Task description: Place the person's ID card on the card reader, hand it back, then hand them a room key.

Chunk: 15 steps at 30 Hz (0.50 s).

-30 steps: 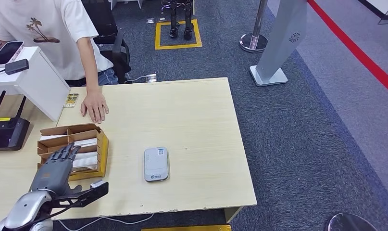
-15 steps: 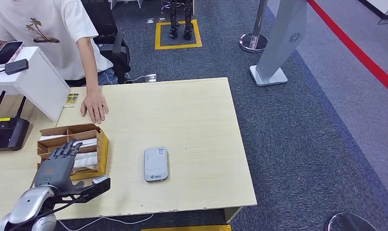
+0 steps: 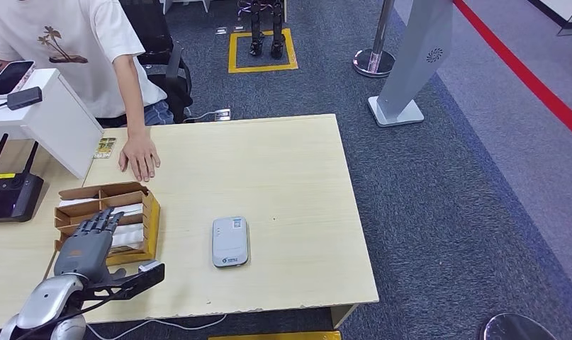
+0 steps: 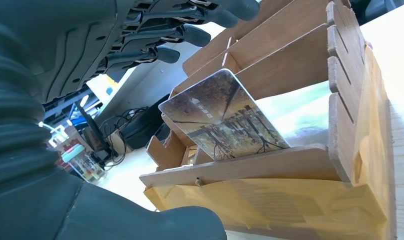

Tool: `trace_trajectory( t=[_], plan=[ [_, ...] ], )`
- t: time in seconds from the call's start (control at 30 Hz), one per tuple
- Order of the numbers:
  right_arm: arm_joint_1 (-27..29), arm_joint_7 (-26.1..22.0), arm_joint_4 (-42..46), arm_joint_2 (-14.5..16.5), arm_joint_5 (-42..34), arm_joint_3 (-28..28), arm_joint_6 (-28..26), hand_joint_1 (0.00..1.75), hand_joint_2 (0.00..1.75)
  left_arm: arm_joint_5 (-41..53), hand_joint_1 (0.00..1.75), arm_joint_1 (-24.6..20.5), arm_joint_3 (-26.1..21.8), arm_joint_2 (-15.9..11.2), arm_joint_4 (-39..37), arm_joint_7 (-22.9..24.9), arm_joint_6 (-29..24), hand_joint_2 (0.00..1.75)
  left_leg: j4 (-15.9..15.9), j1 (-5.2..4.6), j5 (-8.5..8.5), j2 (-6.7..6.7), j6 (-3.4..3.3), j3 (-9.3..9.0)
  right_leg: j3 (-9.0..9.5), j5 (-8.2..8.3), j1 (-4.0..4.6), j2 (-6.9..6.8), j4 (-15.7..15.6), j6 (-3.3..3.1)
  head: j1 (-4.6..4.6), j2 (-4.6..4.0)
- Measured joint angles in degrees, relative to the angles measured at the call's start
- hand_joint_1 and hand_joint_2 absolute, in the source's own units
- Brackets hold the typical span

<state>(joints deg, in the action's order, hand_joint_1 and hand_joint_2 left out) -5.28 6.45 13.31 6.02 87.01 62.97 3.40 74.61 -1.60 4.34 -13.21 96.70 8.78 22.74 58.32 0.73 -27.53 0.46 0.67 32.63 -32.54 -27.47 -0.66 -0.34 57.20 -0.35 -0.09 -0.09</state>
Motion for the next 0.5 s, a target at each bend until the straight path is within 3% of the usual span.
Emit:
trace_trajectory(
  t=[0.43,0.47,0.5],
  plan=[
    [0.01,0.02,0.0,0.0,0.01,0.0,-0.01,0.0,1.75,0.33,0.0,0.05,-0.17,0.56,-0.75,-0.02,0.05,1.75,0.0,0.0,0.0,0.0,0.0,0.0,0.0,0.0,0.0,0.0,0.0,0.0,0.02,0.0],
    [0.01,0.02,0.0,-0.01,0.01,0.0,-0.01,0.0,1.75,0.33,0.1,0.05,-0.17,0.61,-0.75,-0.02,0.05,1.75,0.0,0.0,0.0,0.0,0.0,0.0,0.0,0.0,0.0,0.0,0.0,0.0,0.01,0.0],
    [0.01,0.02,0.0,-0.01,0.01,0.0,-0.01,0.0,1.75,0.34,0.39,0.05,-0.17,0.66,-0.77,-0.02,0.05,1.75,0.0,0.0,0.0,0.0,0.0,0.0,0.0,0.0,0.0,0.0,0.0,0.0,0.01,0.0]
  ],
)
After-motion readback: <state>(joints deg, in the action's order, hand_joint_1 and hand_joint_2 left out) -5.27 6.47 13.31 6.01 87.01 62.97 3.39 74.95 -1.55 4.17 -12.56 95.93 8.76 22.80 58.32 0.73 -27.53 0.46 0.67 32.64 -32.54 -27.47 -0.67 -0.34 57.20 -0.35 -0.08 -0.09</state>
